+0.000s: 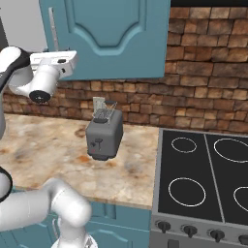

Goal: Pick up the dish brush and bar soap from the sink, and place them back in the cabinet, and close the cabinet door.

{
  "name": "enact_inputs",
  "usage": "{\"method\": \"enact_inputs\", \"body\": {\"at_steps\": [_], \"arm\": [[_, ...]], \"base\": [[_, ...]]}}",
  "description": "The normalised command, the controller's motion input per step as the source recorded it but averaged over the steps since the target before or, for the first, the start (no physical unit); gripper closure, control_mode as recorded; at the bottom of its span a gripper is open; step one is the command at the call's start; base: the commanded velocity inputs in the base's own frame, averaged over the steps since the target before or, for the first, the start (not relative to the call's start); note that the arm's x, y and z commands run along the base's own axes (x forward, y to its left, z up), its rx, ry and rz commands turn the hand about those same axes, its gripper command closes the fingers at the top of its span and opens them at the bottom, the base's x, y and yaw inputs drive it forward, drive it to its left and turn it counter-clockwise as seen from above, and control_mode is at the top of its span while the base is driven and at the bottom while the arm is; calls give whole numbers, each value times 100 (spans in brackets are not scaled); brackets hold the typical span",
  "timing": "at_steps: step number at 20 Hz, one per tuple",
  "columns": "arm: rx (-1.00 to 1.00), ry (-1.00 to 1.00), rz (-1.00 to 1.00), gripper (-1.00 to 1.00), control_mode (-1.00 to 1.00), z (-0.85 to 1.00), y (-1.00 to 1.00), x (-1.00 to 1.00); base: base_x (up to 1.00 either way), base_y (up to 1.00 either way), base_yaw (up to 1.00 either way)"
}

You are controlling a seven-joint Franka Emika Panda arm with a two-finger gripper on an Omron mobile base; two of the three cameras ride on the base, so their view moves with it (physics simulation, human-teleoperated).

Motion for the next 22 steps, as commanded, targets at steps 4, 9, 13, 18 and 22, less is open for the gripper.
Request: {"method": "enact_inputs", "body": {"at_steps": [4, 9, 13, 18, 22], "arm": [[0, 2, -4, -100, -100, 0, 7, 40], [0, 3, -4, -100, -100, 0, 4, 40], [0, 4, -3, -100, -100, 1, 5, 39], [0, 7, -1, -100, -100, 6, 0, 27], [0, 8, 0, -100, -100, 7, 0, 24]], "base": [[0, 0, 0], [0, 0, 0], [0, 0, 0], [0, 0, 0], [0, 0, 0]]}}
